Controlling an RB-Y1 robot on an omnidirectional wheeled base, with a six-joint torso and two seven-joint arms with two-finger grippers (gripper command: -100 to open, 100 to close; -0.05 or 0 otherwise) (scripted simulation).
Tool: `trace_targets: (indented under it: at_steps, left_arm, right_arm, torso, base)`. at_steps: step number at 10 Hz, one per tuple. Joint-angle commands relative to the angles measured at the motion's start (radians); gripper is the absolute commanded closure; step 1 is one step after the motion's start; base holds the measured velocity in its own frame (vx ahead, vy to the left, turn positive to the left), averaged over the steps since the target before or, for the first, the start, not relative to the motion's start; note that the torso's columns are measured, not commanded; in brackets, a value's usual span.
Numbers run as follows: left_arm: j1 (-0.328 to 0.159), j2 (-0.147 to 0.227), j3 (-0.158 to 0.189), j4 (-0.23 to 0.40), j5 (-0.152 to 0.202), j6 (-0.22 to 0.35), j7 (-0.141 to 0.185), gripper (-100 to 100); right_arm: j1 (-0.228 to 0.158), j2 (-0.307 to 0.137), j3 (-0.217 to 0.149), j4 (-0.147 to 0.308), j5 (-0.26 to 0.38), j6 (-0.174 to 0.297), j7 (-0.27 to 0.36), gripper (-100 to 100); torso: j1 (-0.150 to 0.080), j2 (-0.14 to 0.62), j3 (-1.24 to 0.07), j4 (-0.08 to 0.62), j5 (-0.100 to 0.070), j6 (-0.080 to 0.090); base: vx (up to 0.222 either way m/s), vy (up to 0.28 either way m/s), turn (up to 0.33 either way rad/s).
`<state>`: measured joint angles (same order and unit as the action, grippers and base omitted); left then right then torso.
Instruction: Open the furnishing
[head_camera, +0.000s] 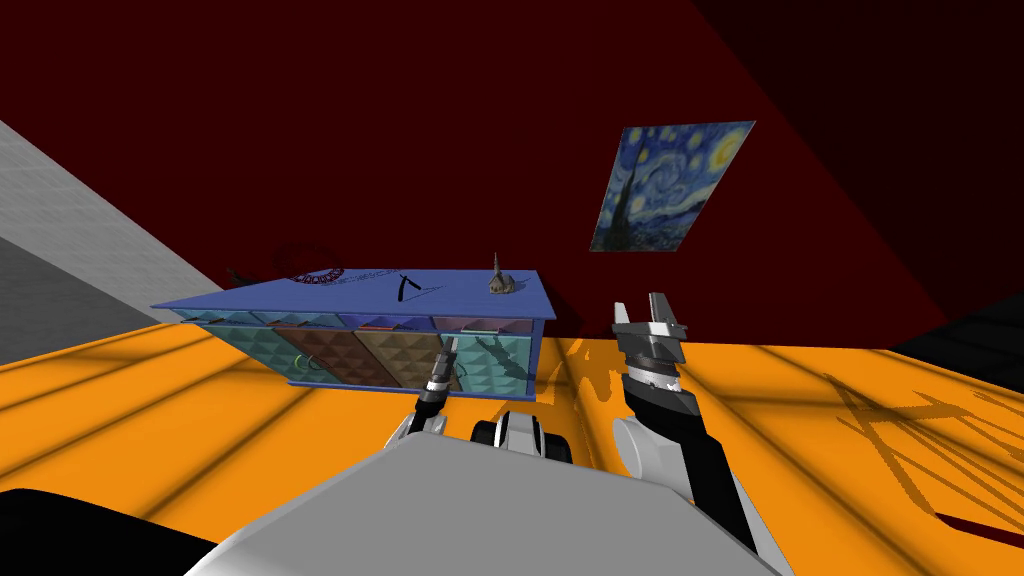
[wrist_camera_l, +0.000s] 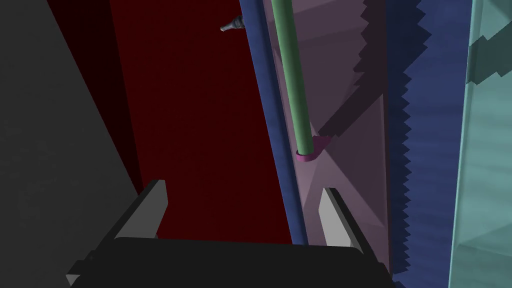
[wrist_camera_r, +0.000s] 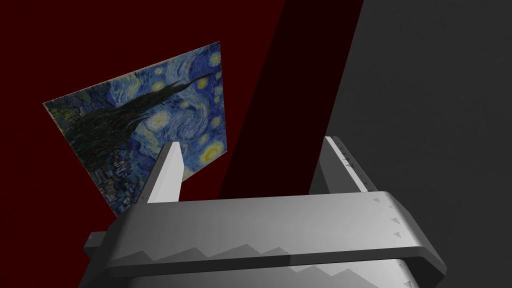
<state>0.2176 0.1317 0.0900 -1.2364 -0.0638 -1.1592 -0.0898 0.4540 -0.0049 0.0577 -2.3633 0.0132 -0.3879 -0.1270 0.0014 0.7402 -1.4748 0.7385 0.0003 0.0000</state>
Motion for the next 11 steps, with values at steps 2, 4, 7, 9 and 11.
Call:
trace_targets:
  at_steps: [2, 4, 7, 9, 11]
  left_arm:
    - [-0.022, -0.013, 0.005, 0.088, -0.001, -0.050, -0.003, -100]
    - [-0.036, -0.030, 0.008, 0.143, -0.001, -0.083, -0.005, -100]
    - [-0.050, -0.070, 0.012, 0.204, -0.002, -0.121, -0.007, -100]
    - [-0.057, -0.114, 0.013, 0.231, -0.002, -0.136, -0.007, -100]
    - [-0.084, -0.084, 0.052, 0.257, -0.002, -0.131, 0.000, -100]
  right_arm:
    - [0.000, 0.000, 0.000, 0.000, 0.000, 0.000, 0.000, 0]
    - [0.000, 0.000, 0.000, 0.000, 0.000, 0.000, 0.000, 0]
    - [0.000, 0.000, 0.000, 0.000, 0.000, 0.000, 0.000, 0]
    - [0.000, 0.000, 0.000, 0.000, 0.000, 0.000, 0.000, 0]
    - [0.000, 0.000, 0.000, 0.000, 0.000, 0.000, 0.000, 0]
  torso:
    - [0.000, 0.000, 0.000, 0.000, 0.000, 0.000]
    - [-0.002, -0.003, -0.002, -0.001, -0.001, 0.000]
    - [-0.001, -0.003, -0.001, -0.001, 0.000, 0.000]
    - [0.000, -0.001, 0.000, 0.000, 0.000, 0.000]
    - [0.000, 0.000, 0.000, 0.000, 0.000, 0.000]
  base:
    - [0.032, -0.017, 0.004]
    - [0.060, -0.034, 0.009]
    - [0.066, -0.040, 0.006]
    - [0.038, -0.017, 0.003]
    - [-0.014, -0.013, -0.098]
